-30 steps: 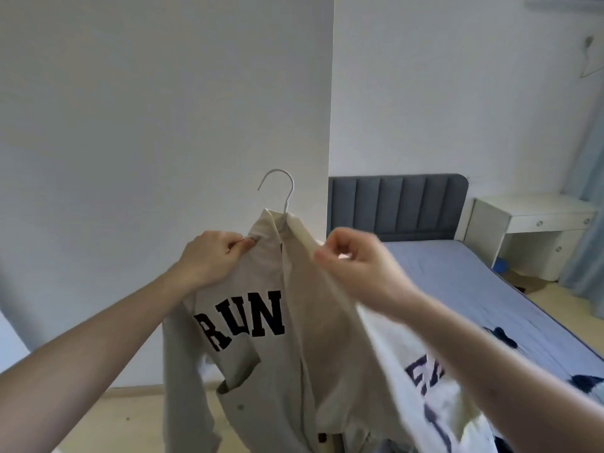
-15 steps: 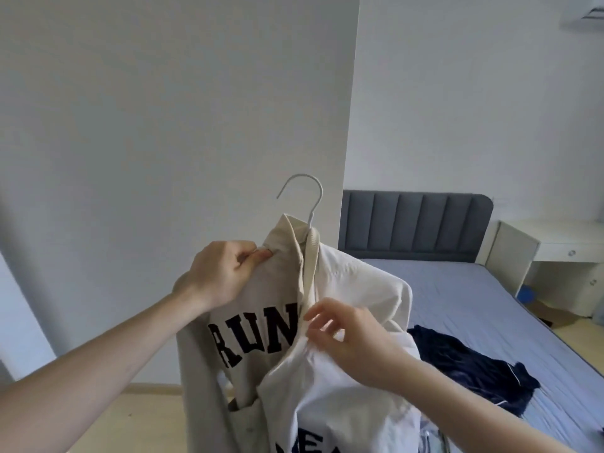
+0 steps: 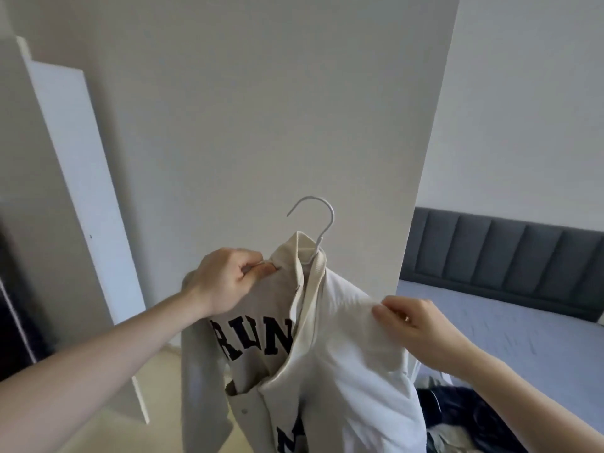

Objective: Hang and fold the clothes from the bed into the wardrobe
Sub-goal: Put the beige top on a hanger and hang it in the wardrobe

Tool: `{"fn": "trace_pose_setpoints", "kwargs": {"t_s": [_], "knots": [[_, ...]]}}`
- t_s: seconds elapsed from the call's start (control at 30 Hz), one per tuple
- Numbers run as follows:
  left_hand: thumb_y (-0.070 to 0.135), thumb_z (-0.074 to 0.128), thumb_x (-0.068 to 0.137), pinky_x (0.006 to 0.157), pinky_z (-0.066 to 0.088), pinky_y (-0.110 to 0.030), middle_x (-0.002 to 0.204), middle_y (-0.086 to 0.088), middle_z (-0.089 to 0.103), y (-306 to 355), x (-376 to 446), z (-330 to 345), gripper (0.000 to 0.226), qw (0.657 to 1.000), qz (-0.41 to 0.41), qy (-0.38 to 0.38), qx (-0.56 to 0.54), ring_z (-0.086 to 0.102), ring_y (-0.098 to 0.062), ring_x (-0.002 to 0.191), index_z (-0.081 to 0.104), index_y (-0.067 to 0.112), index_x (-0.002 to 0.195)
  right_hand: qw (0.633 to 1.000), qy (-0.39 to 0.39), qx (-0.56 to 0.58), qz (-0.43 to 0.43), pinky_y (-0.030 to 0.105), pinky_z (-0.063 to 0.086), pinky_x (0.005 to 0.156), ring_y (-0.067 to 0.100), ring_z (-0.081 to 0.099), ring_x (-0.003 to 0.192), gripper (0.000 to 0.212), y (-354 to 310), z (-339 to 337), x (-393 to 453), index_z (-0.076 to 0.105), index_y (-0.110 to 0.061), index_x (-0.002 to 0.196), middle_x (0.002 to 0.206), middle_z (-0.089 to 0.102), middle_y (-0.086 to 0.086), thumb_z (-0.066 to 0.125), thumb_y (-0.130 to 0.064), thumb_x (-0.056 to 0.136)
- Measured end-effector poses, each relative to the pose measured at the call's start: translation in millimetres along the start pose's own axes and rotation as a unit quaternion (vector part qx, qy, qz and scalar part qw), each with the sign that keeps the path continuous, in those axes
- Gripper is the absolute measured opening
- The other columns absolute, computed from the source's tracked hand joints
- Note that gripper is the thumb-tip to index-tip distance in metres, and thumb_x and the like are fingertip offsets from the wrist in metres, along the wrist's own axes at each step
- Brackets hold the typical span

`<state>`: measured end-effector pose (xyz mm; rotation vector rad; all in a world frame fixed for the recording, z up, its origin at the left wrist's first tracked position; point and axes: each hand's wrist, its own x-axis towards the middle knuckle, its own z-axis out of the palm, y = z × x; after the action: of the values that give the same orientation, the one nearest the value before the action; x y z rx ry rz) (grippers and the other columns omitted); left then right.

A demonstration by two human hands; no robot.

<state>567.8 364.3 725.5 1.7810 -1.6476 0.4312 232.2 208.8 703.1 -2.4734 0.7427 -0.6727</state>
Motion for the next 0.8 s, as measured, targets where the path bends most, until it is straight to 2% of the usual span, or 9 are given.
{"fn": "trace_pose_setpoints", "kwargs": {"t_s": [0.07,0.17,0.27,0.37,0.5,0.57,0.7,0.8], "knots": [[0.076,0.040,0.095,0.051,0.034,-0.034,0.065,0.006,0.047,-10.0,-10.0,-6.1,0.057,1.000,-0.028,-0.001,0.012,0.043,-0.016,0.058,0.036,0.029,0.063,0.999,-0.025,0.036,-0.031,0.027,0.028,0.053,0.005,0.030,0.056,0.045,-5.1,13.6,14.1,0.037,-0.015,0.070,0.059,0.033,-0.011,0.050,-0.045,0.101],[0.075,0.043,0.094,0.053,0.032,-0.032,0.065,0.007,0.045,-26.5,-25.8,-20.2,0.056,0.997,-0.074,-0.004,0.020,0.042,-0.014,0.059,0.035,0.029,0.063,0.989,-0.065,0.124,-0.050,0.022,0.029,0.051,0.006,0.036,0.056,0.043,-19.7,38.7,33.4,0.047,-0.011,0.073,0.061,0.038,-0.012,0.053,-0.041,0.104],[0.075,0.045,0.092,0.054,0.031,-0.032,0.066,0.001,0.044,-49.1,-41.7,-43.8,0.062,0.991,-0.122,-0.030,0.039,0.043,-0.017,0.061,0.035,0.021,0.063,0.969,-0.116,0.214,-0.050,0.030,0.032,0.055,0.011,0.042,0.061,0.038,-38.9,64.8,52.9,0.058,-0.005,0.080,0.067,0.046,-0.006,0.056,-0.035,0.103],[0.073,0.045,0.094,0.054,0.031,-0.033,0.059,-0.001,0.042,-71.8,-62.6,-70.9,0.066,0.981,-0.152,-0.063,0.101,0.043,-0.016,0.060,0.035,0.016,0.061,0.955,-0.144,0.255,-0.044,0.034,0.031,0.058,0.013,0.044,0.063,0.035,-61.5,96.6,72.0,0.061,-0.001,0.084,0.067,0.048,-0.002,0.058,-0.030,0.103],[0.069,0.047,0.094,0.061,0.038,-0.036,0.067,0.004,0.047,-100.9,-92.7,-106.5,0.059,0.966,-0.210,-0.077,0.131,0.046,-0.011,0.063,0.041,0.020,0.062,0.944,-0.164,0.280,-0.059,0.029,0.035,0.060,0.009,0.046,0.064,0.029,-102.9,142.5,95.6,0.066,-0.008,0.080,0.065,0.051,-0.005,0.061,-0.028,0.100],[0.066,0.049,0.094,0.062,0.036,-0.032,0.072,0.006,0.050,-118.3,-107.1,-126.2,0.052,0.960,-0.227,-0.078,0.142,0.047,-0.007,0.066,0.043,0.025,0.063,0.937,-0.169,0.299,-0.061,0.024,0.037,0.058,0.006,0.048,0.063,0.026,-126.9,167.8,108.1,0.068,-0.013,0.077,0.063,0.055,-0.007,0.063,-0.025,0.099],[0.064,0.051,0.092,0.070,0.038,-0.024,0.086,0.015,0.053,-162.6,-138.4,-168.6,0.032,0.957,-0.246,-0.074,0.137,0.051,0.001,0.081,0.056,0.034,0.080,0.920,-0.184,0.341,-0.053,0.021,0.036,0.054,0.006,0.048,0.059,0.028,-177.6,224.0,129.8,0.070,-0.011,0.072,0.060,0.056,-0.004,0.065,-0.019,0.098],[0.071,0.049,0.088,0.082,0.047,-0.027,0.097,0.020,0.055,-205.8,-165.8,-200.9,0.041,0.951,-0.270,-0.062,0.139,0.054,0.002,0.092,0.063,0.034,0.098,0.910,-0.194,0.362,-0.053,0.020,0.033,0.052,0.006,0.044,0.058,0.030,-217.7,271.6,145.3,0.068,-0.008,0.070,0.058,0.052,-0.004,0.064,-0.017,0.098]]}}
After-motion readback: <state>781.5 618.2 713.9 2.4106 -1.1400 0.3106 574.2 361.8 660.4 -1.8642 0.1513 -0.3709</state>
